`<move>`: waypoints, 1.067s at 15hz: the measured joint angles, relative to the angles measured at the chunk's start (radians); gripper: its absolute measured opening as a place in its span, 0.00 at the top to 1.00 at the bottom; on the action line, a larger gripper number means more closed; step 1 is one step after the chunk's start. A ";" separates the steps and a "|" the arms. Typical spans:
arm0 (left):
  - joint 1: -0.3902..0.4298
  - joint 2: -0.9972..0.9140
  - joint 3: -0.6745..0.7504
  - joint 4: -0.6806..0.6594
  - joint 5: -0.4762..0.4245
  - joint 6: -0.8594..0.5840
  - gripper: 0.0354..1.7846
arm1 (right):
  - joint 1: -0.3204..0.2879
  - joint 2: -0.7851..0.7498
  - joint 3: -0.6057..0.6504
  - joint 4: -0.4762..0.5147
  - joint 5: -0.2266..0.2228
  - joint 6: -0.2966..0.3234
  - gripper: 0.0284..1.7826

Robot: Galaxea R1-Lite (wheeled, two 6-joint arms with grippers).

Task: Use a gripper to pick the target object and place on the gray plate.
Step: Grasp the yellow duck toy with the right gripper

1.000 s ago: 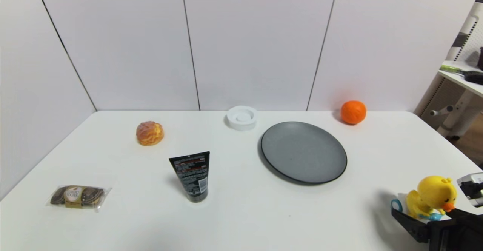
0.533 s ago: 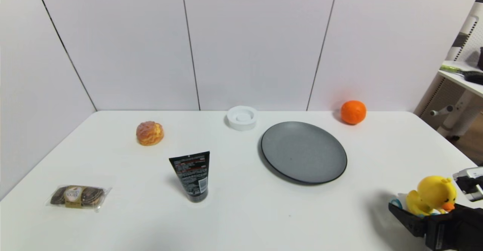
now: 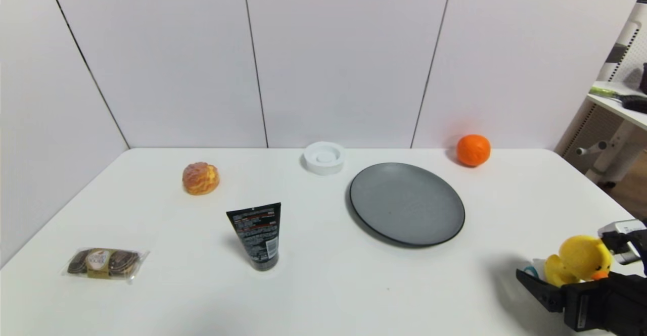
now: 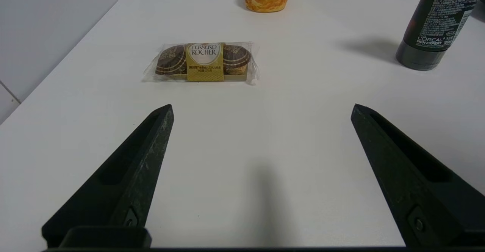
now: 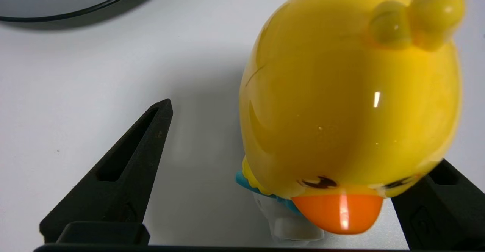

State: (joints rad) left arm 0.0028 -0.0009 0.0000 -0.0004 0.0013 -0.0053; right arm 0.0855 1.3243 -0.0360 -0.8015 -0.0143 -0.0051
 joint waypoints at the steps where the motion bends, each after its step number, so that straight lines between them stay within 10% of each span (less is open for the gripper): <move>1: 0.000 0.000 0.000 0.000 0.000 0.000 0.06 | 0.000 0.005 -0.001 0.000 0.000 0.000 0.04; 13: 0.000 0.000 0.000 0.000 0.000 0.000 0.06 | 0.000 0.065 -0.024 -0.033 -0.001 0.007 0.06; 16: 0.000 0.000 0.000 0.000 0.000 0.000 0.06 | 0.000 0.067 -0.027 -0.055 -0.001 0.007 0.35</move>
State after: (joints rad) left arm 0.0028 -0.0009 0.0000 -0.0009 0.0013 -0.0057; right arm 0.0855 1.3913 -0.0626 -0.8568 -0.0153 0.0017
